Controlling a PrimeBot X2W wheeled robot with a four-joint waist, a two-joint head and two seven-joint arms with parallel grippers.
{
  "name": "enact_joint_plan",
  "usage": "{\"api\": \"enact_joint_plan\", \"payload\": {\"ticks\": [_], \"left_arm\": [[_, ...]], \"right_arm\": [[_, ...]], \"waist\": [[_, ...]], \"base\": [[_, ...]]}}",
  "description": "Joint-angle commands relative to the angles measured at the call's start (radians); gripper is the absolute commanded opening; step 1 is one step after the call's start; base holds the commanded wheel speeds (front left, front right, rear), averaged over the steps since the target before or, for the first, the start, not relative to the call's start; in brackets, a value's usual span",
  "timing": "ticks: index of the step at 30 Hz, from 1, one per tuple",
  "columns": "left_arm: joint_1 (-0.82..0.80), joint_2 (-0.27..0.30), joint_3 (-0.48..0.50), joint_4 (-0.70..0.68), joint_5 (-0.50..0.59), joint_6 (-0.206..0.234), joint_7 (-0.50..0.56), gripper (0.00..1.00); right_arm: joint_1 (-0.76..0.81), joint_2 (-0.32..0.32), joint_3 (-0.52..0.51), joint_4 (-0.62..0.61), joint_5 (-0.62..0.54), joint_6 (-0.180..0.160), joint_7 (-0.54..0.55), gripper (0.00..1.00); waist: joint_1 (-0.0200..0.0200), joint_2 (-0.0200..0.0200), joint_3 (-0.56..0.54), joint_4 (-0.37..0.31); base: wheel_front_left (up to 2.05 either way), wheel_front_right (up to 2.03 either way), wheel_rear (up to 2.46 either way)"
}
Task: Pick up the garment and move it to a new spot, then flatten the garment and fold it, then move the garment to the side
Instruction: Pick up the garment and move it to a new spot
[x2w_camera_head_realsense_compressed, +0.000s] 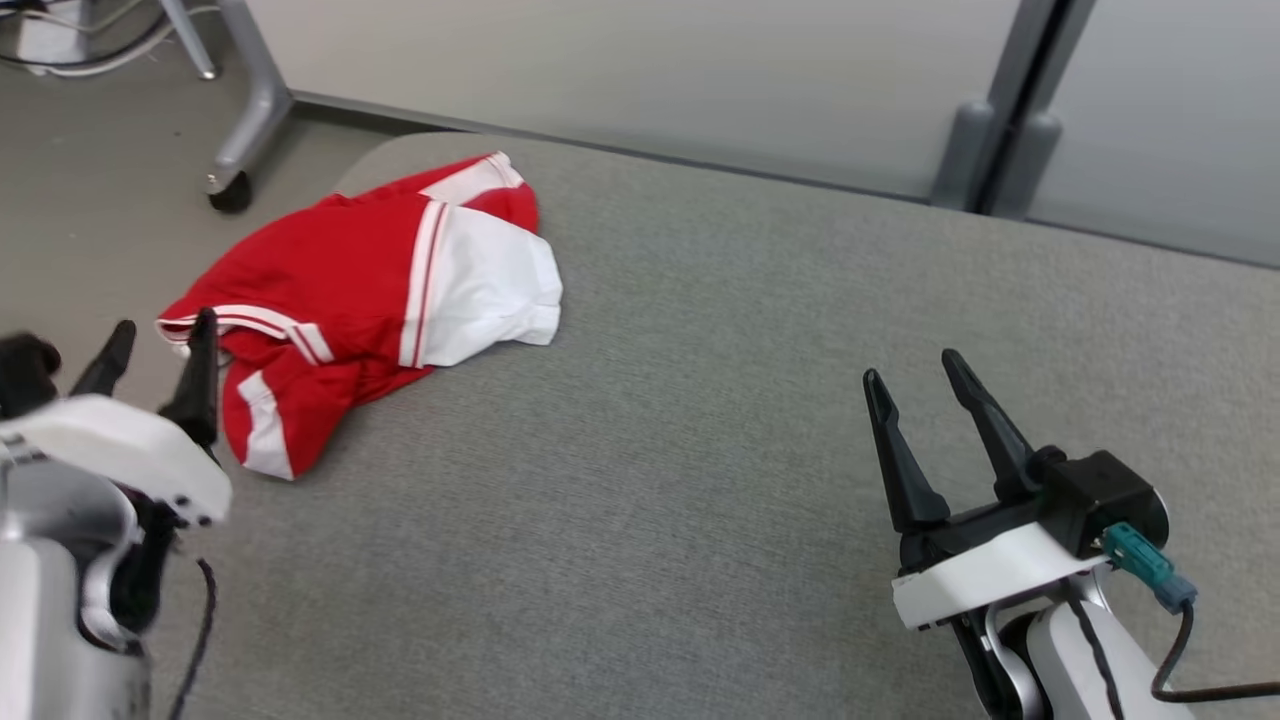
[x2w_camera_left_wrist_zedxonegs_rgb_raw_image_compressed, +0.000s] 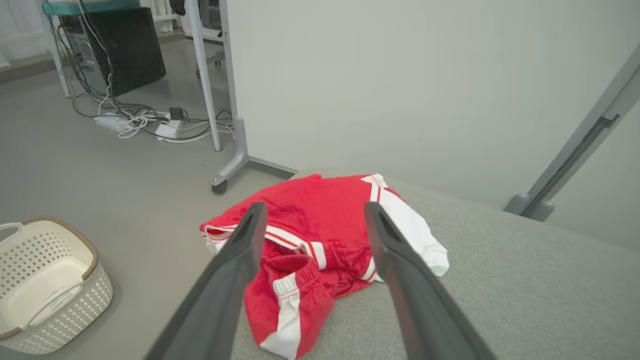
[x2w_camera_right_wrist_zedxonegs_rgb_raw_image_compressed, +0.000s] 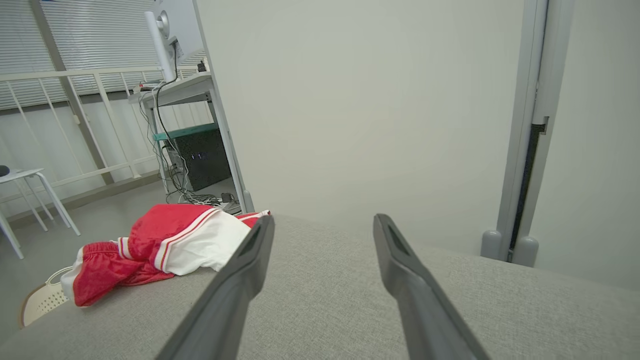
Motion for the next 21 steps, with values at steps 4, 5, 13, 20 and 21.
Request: {"api": "enact_joint_plan", "payload": {"ticks": [4,5,13,20,21], "left_arm": [[-0.132,0.068,0.021,0.103,-0.067,-0.035,0.118,1.0],[-0.156,0.08,0.02,0.136,-0.073,-0.041,0.14,1.0],[-0.303,0.159,0.035,0.359,-0.124,-0.059,0.243,1.0],[-0.366,0.2,0.013,0.552,-0.149,-0.076,0.3,1.0],[-0.369,0.2,0.009,0.576,-0.153,-0.078,0.305,1.0]], "right_arm": [[-0.037,-0.02,0.005,-0.029,0.006,0.002,-0.005,1.0],[-0.042,-0.024,0.005,-0.034,0.007,0.002,-0.005,1.0],[-0.081,-0.045,0.002,-0.059,0.009,0.002,-0.005,1.0],[-0.104,-0.05,0.0,-0.07,0.014,0.002,-0.005,1.0],[-0.107,-0.052,0.001,-0.069,0.014,0.002,-0.005,1.0]], "waist": [[0.0,0.0,0.093,-0.076],[0.0,0.0,0.106,-0.087],[0.0,0.0,0.19,-0.17],[0.0,0.0,0.23,-0.237],[0.0,0.0,0.233,-0.244]], "base": [[0.0,0.0,0.0],[0.0,0.0,0.0],[0.0,0.0,0.0],[0.0,0.0,0.0],[0.0,0.0,0.0]]}}
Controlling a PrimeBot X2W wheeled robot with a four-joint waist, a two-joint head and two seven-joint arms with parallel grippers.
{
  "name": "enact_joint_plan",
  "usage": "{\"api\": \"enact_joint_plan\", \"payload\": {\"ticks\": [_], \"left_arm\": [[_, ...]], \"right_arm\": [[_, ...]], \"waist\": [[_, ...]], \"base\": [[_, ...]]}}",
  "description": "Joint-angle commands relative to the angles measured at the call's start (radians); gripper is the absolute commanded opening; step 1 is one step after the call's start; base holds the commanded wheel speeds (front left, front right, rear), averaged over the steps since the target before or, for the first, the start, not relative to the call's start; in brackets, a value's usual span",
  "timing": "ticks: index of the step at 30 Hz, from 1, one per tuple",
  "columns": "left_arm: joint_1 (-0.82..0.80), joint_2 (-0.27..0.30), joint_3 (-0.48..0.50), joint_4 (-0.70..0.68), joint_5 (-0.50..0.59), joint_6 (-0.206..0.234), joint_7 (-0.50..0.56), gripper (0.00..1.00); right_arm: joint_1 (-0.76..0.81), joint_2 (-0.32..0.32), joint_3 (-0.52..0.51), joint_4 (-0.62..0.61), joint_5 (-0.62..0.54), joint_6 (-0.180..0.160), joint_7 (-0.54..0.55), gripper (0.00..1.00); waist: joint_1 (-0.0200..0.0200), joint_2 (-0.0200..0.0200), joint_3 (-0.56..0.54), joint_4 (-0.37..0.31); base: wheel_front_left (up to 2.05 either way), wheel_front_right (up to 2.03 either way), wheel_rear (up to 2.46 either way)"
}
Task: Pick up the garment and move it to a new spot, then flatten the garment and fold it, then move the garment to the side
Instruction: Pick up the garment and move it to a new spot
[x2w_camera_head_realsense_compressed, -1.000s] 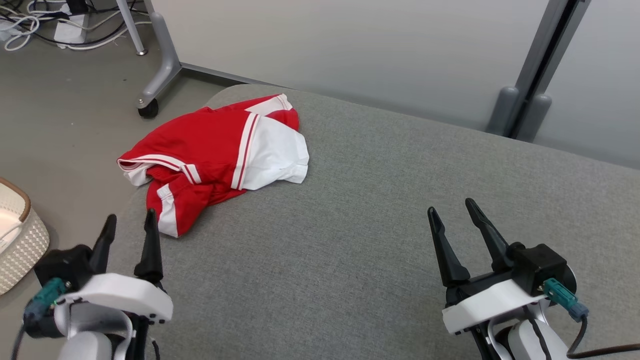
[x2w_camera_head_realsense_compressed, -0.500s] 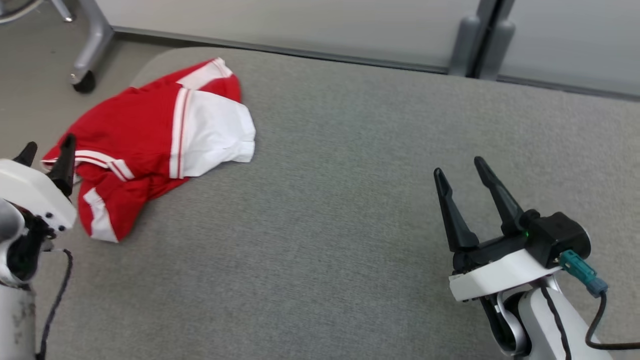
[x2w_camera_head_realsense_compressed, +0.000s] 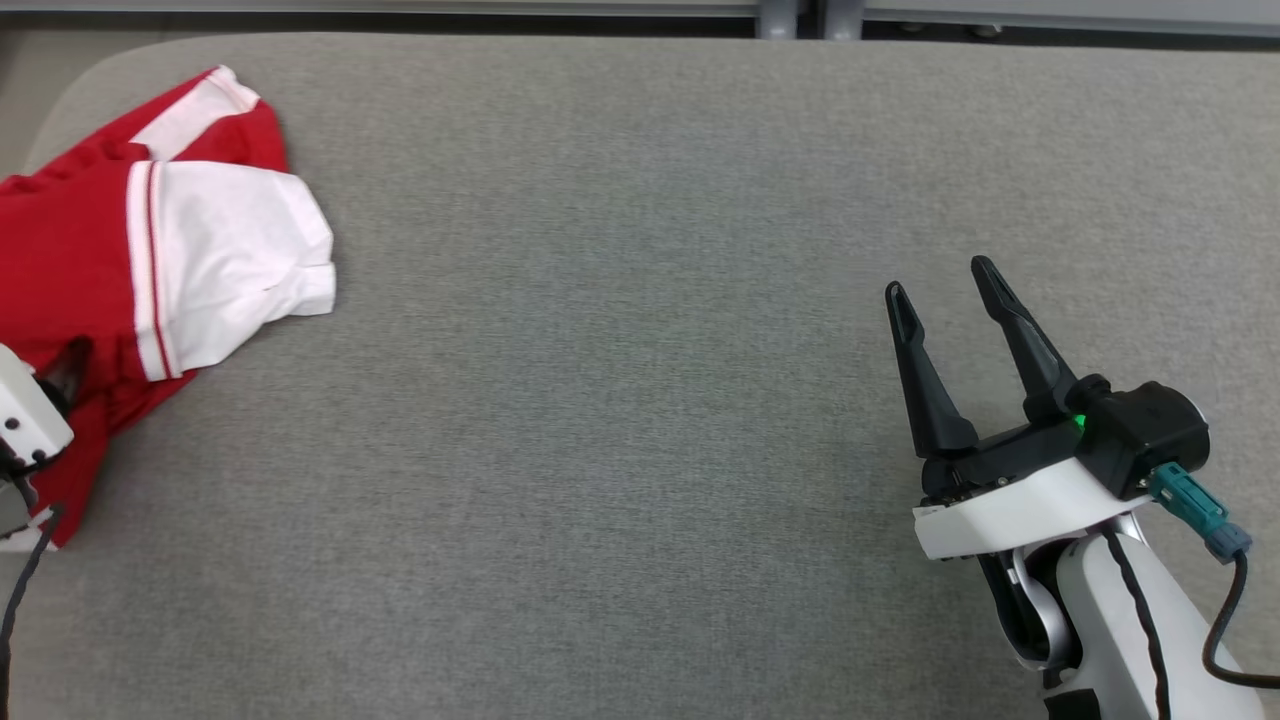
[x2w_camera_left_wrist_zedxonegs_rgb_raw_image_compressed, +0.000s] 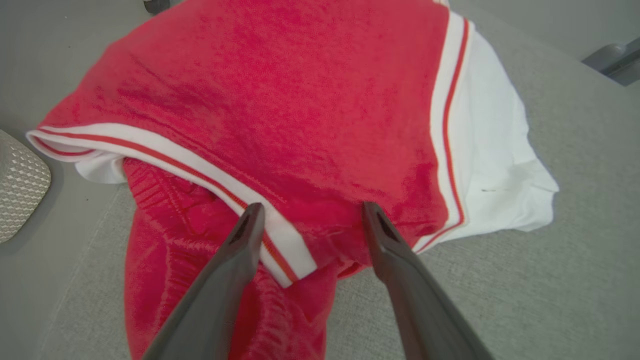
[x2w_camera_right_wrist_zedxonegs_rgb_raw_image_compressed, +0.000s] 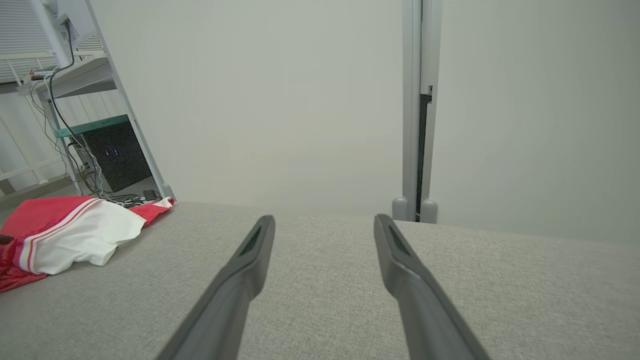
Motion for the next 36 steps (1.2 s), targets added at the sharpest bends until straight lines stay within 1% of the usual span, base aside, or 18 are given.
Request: {"api": "enact_joint_plan", "payload": {"ticks": [1,4,8,9,10,11,16,20,24,30,31,32,34,36], "left_arm": [[-0.012,0.003,-0.004,0.018,-0.01,-0.005,0.006,1.0],[-0.028,0.02,-0.016,0.076,-0.009,-0.008,0.015,1.0],[-0.039,0.023,-0.043,0.135,-0.016,-0.014,0.039,1.0],[-0.044,0.028,-0.049,0.141,-0.015,-0.015,0.033,0.76],[-0.05,0.032,-0.056,0.144,-0.013,-0.016,0.026,0.35],[-0.053,0.037,-0.063,0.146,-0.011,-0.018,0.016,0.0],[-0.071,0.056,-0.102,0.149,0.002,-0.017,-0.043,0.0],[-0.086,0.082,-0.161,0.107,0.008,-0.017,-0.087,0.0],[-0.102,0.118,-0.231,0.046,0.009,-0.017,-0.103,0.0],[-0.136,0.166,-0.336,-0.112,-0.02,-0.017,-0.114,0.0],[-0.136,0.166,-0.336,-0.112,-0.02,-0.017,-0.114,0.0],[-0.151,0.17,-0.369,-0.178,-0.037,-0.017,-0.112,0.0],[-0.164,0.182,-0.412,-0.247,-0.026,-0.017,-0.106,0.0],[-0.173,0.177,-0.447,-0.314,-0.034,-0.017,-0.093,0.0]], "right_arm": [[-0.01,-0.005,-0.003,-0.003,0.008,0.002,-0.005,1.0],[-0.018,-0.005,0.0,-0.007,0.008,0.002,-0.005,1.0],[-0.017,-0.004,0.0,-0.009,0.008,0.002,-0.005,1.0],[-0.016,-0.004,-0.002,-0.01,0.007,0.002,-0.005,1.0],[-0.014,-0.002,-0.002,-0.011,0.006,0.002,-0.005,1.0],[-0.012,-0.001,-0.002,-0.01,0.005,0.002,-0.005,1.0],[0.0,0.004,-0.005,-0.001,0.003,0.002,-0.005,1.0],[0.011,0.009,-0.001,0.009,0.008,0.002,-0.005,1.0],[0.029,0.018,0.006,0.022,0.016,0.002,-0.005,1.0],[0.055,0.036,0.013,0.03,0.03,0.002,-0.005,1.0],[0.055,0.036,0.013,0.03,0.03,0.002,-0.005,1.0],[0.065,0.041,0.01,0.03,0.034,0.002,-0.005,1.0],[0.074,0.046,0.008,0.032,0.035,0.002,-0.005,1.0],[0.082,0.053,0.005,0.035,0.04,0.002,-0.005,1.0]], "waist": [[0.0,0.0,0.018,-0.022],[0.0,0.0,0.029,-0.04],[0.0,0.0,0.037,-0.053],[0.0,0.0,0.037,-0.055],[0.0,0.0,0.037,-0.056],[0.0,0.0,0.035,-0.057],[0.0,0.0,0.008,-0.056],[0.0,0.0,-0.034,-0.05],[0.0,0.0,-0.092,-0.047],[0.0,0.0,-0.176,-0.061],[0.0,0.0,-0.176,-0.061],[0.0,0.0,-0.198,-0.073],[0.0,0.0,-0.216,-0.088],[0.0,0.0,-0.232,-0.109]], "base": [[0.0,0.0,0.0],[0.0,0.0,0.0],[0.0,0.0,0.0],[0.0,0.0,0.0],[0.0,0.0,0.0],[0.0,0.0,0.0],[0.0,0.0,0.0],[0.0,0.0,0.0],[0.0,0.0,0.0],[0.0,0.0,0.0],[0.0,0.0,0.0],[0.0,0.0,0.0],[0.0,0.0,0.0],[0.0,0.0,0.0]]}}
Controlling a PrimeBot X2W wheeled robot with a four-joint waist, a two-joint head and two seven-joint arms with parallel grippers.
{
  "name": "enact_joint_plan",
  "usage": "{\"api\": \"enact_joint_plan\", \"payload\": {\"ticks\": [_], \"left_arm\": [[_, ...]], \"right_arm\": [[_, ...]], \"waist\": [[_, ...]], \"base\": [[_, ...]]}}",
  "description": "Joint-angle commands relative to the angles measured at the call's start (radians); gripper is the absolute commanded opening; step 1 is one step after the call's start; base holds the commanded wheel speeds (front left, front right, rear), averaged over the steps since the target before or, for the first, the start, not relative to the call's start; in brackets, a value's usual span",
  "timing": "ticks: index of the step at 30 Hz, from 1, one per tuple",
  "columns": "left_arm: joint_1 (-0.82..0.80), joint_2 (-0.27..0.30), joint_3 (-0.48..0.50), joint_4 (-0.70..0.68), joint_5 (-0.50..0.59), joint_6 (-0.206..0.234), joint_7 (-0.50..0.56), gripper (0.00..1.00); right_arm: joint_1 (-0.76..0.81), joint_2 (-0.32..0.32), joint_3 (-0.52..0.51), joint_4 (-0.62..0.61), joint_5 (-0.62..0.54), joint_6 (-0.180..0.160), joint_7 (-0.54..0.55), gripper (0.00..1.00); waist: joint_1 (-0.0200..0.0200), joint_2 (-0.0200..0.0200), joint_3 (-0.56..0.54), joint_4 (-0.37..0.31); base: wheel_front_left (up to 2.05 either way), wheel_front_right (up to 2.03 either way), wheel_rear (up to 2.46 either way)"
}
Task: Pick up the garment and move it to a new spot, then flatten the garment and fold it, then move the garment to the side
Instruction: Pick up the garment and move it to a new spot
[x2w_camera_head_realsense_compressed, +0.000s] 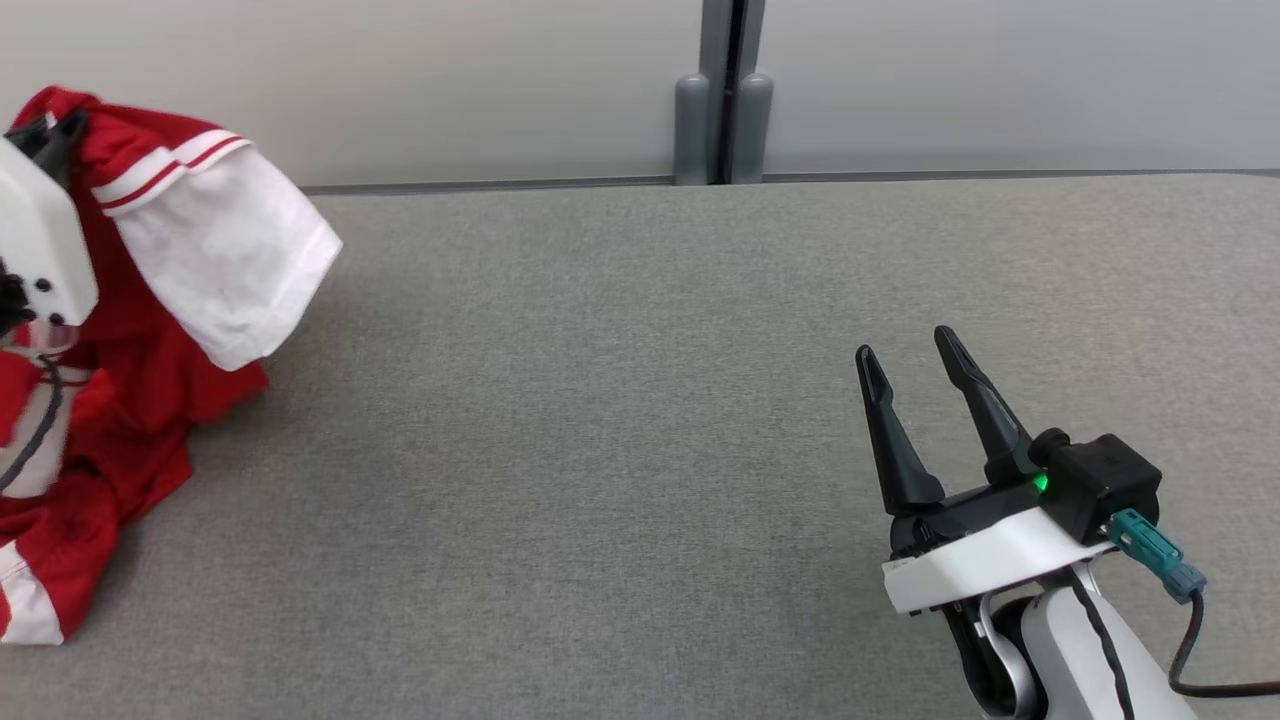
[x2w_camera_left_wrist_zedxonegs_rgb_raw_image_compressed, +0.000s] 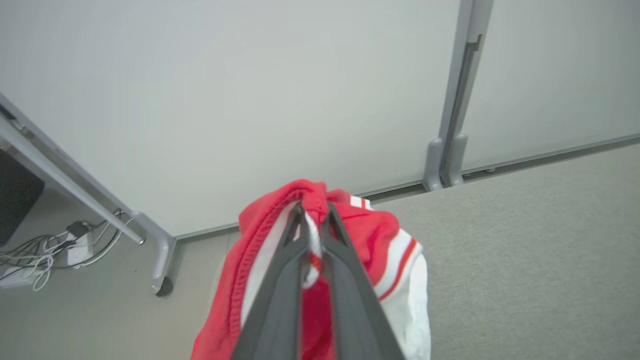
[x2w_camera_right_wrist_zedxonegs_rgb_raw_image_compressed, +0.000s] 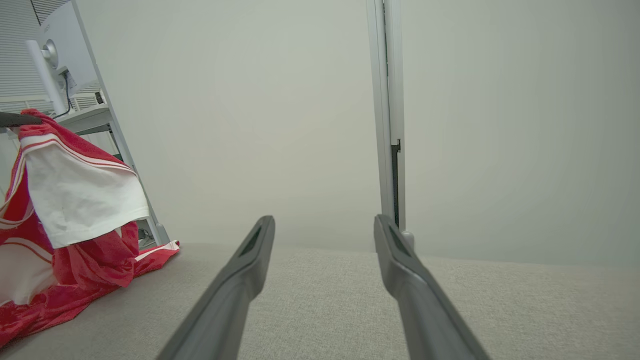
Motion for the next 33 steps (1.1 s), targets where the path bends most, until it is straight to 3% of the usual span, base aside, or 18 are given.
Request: {"api": "enact_joint_plan", "payload": {"ticks": [1,7,18,23,28,33], "left_arm": [[-0.017,-0.011,-0.016,-0.037,-0.014,-0.001,0.011,0.0],[-0.053,-0.038,-0.085,-0.238,-0.03,0.0,0.057,0.0],[-0.132,-0.257,-0.078,-0.492,-0.128,0.057,-0.005,0.0],[-0.033,-0.292,-0.086,-0.516,-0.175,0.083,-0.01,0.0],[0.192,-0.278,-0.068,-0.475,-0.147,0.124,-0.144,0.0],[0.416,-0.257,-0.037,-0.301,-0.135,0.141,-0.303,0.0]], "right_arm": [[0.015,0.001,-0.006,0.002,0.006,0.002,-0.005,1.0],[0.034,0.01,-0.024,-0.003,0.013,0.002,-0.005,1.0],[0.037,0.015,-0.1,-0.026,0.0,0.002,-0.005,1.0],[0.045,0.015,-0.115,-0.032,-0.006,0.002,-0.005,1.0],[0.044,0.015,-0.106,-0.029,0.002,0.002,-0.005,1.0],[0.03,0.014,-0.101,-0.025,-0.008,0.002,-0.005,1.0]], "waist": [[0.0,0.0,-0.027,-0.035],[0.0,0.0,-0.051,-0.117],[0.0,0.0,-0.044,-0.203],[0.0,0.0,-0.023,-0.187],[0.0,0.0,0.002,-0.167],[0.0,0.0,0.016,-0.15]], "base": [[0.0,0.0,0.0],[0.0,0.0,0.0],[0.0,0.0,0.0],[0.0,0.0,0.0],[0.0,0.0,0.0],[0.0,0.0,0.0]]}}
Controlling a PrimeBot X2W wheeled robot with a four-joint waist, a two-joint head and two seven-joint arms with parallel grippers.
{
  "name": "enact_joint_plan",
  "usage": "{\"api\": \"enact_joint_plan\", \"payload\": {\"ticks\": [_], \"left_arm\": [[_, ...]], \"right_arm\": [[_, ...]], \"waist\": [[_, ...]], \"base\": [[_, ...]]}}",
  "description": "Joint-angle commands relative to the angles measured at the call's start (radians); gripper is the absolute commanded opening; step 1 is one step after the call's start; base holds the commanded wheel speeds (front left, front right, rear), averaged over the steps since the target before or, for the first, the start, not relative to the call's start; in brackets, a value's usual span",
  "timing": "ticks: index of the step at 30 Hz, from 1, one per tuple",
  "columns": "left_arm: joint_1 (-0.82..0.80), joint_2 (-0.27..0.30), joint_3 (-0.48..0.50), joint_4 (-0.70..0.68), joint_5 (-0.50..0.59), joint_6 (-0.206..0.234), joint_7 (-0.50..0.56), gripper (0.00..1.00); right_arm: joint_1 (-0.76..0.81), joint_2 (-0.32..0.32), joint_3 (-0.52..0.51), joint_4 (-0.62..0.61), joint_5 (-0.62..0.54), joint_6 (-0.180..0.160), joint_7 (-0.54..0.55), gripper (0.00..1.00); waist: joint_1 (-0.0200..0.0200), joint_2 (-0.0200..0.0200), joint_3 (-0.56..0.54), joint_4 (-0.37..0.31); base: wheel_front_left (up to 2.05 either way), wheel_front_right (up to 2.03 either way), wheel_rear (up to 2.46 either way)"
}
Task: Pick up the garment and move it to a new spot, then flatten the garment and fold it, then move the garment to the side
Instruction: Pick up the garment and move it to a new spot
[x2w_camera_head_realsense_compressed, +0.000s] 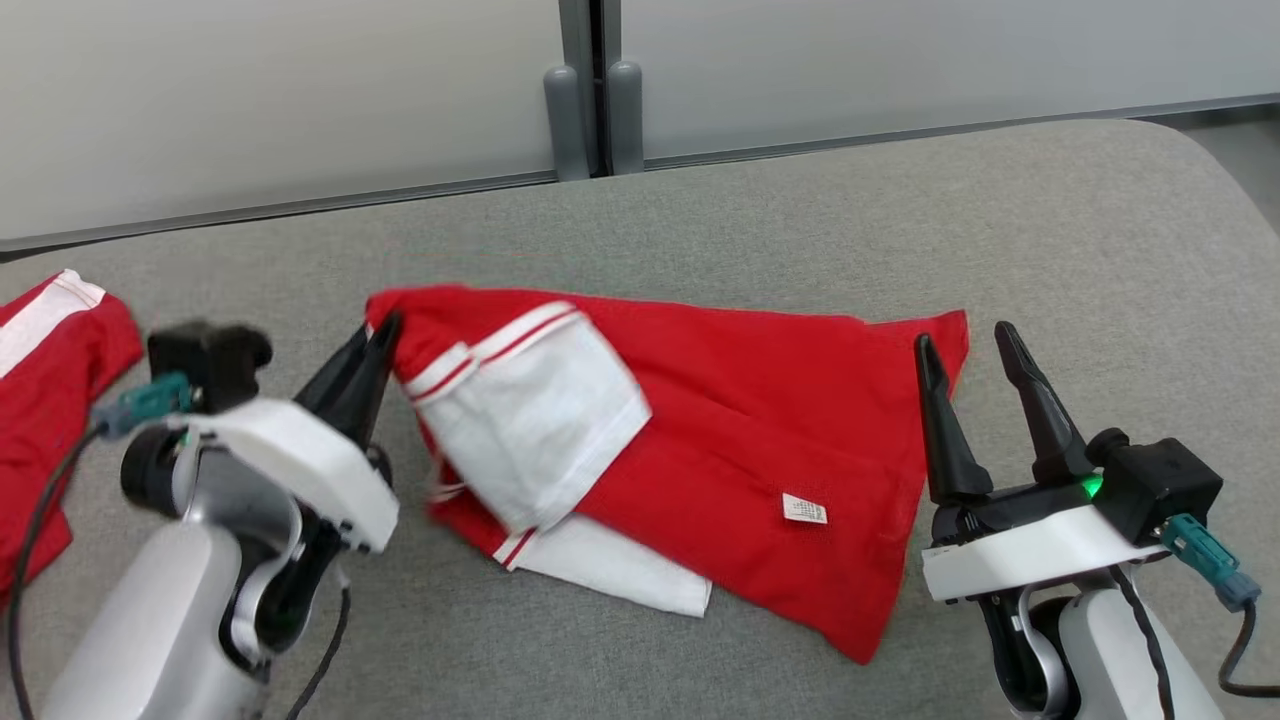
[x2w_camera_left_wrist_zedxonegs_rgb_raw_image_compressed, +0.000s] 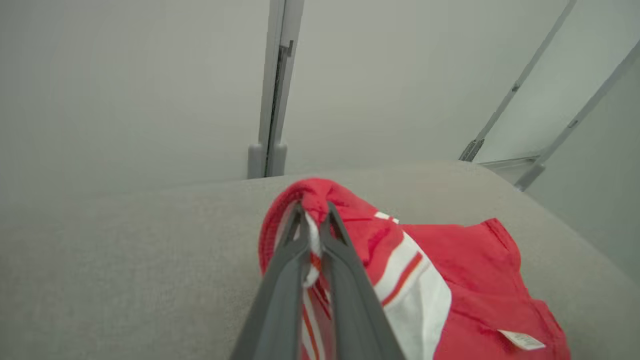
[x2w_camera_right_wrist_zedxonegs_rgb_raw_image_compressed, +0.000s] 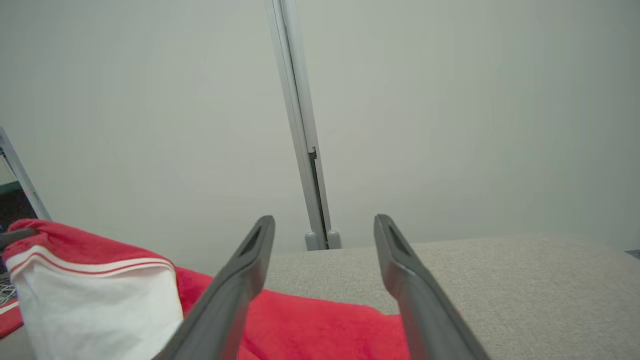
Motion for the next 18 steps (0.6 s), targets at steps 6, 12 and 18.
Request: {"api": "enact_joint_plan", "payload": {"ticks": [6,12,18], "left_arm": [[0.103,0.005,0.022,0.243,0.021,-0.019,-0.155,0.0],[0.09,-0.03,0.016,0.403,0.026,-0.059,-0.264,1.0],[0.072,-0.008,0.016,0.397,0.063,-0.037,-0.327,1.0]], "right_arm": [[-0.008,-0.011,0.0,0.011,-0.015,0.002,-0.005,1.0],[0.005,-0.026,0.013,0.024,-0.013,0.002,-0.005,1.0],[0.018,-0.039,0.015,0.034,-0.003,0.002,-0.005,1.0]], "waist": [[0.0,0.0,-0.006,0.026],[0.0,0.0,-0.037,0.055],[0.0,0.0,-0.075,0.076]], "base": [[0.0,0.0,0.0],[0.0,0.0,0.0],[0.0,0.0,0.0]]}}
